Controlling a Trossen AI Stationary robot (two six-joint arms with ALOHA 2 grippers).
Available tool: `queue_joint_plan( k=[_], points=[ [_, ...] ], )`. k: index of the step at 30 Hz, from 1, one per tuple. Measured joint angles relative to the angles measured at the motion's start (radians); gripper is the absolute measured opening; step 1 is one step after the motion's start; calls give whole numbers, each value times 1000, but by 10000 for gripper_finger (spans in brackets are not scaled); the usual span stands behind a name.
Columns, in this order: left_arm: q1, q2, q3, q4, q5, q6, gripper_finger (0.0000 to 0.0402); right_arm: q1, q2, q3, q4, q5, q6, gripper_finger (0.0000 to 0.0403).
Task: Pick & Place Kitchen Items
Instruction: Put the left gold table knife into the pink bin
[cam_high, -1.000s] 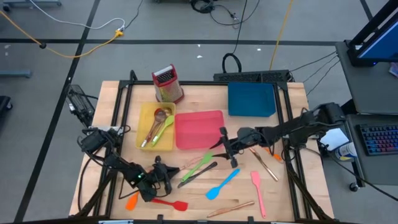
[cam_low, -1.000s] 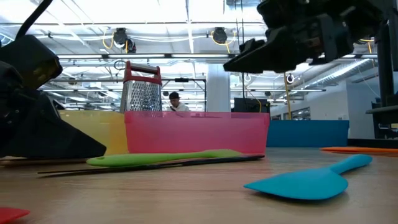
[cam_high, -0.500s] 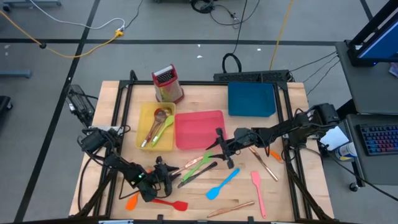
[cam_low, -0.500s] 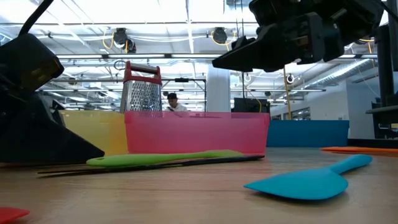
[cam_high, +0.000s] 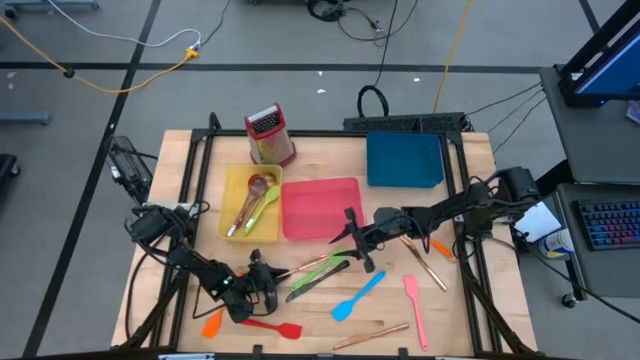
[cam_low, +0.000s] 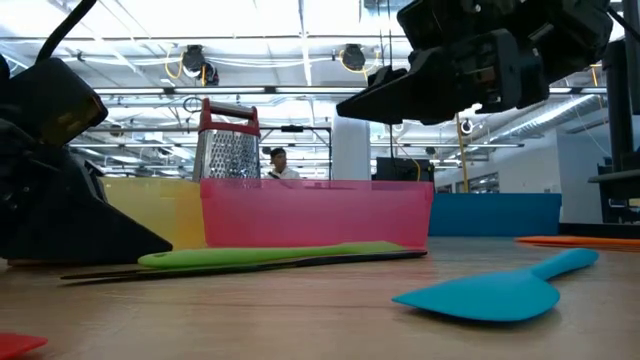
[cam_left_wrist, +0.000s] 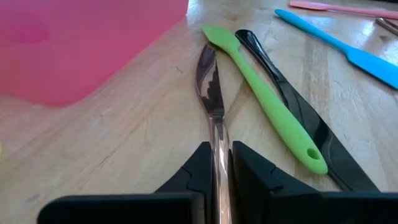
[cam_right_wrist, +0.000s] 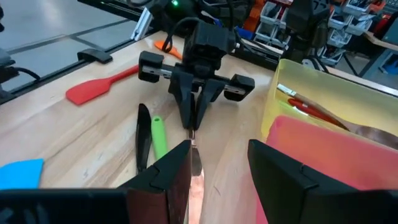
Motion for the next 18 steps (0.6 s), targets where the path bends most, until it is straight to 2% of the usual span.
queue_joint_plan(
  k=[7, 18],
  points=[
    [5, 8, -2, 94, -38, 99, 49, 0, 67, 30, 0, -53, -13, 151],
    [34, 9, -2, 231, -54, 268, 55, -2, 190, 97, -28, -57, -20, 151]
  ],
)
